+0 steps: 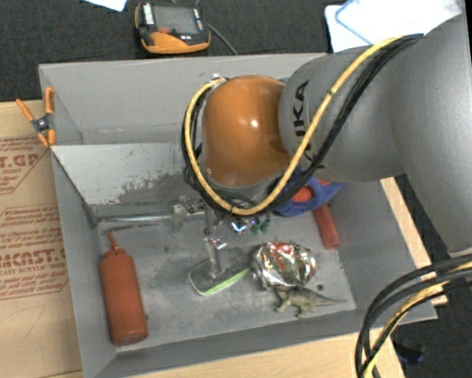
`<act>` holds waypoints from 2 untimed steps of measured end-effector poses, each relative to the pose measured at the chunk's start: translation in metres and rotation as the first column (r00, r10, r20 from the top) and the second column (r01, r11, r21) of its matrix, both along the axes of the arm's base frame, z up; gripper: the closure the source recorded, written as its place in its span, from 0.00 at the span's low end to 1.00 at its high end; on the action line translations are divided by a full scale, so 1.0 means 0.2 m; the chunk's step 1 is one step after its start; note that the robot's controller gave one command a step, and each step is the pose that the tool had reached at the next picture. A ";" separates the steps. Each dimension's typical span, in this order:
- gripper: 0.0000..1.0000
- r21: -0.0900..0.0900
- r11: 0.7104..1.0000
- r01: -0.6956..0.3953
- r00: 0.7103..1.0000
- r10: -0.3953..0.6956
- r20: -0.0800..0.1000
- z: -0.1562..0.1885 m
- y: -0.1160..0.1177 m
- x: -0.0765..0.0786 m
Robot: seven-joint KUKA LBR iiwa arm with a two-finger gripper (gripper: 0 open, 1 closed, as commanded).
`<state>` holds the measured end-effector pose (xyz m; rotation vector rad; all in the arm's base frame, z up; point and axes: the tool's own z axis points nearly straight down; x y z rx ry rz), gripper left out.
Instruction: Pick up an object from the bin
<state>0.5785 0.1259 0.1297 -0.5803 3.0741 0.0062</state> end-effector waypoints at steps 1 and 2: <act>0.00 -0.005 1.000 0.018 1.000 -0.018 -0.016 -0.15 -0.34 -0.13; 0.00 0.003 0.995 -0.097 0.995 0.097 0.004 -0.30 -0.32 -0.14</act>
Offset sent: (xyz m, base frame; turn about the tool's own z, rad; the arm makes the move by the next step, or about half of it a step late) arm -0.0272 -0.0652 -0.0597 -0.0972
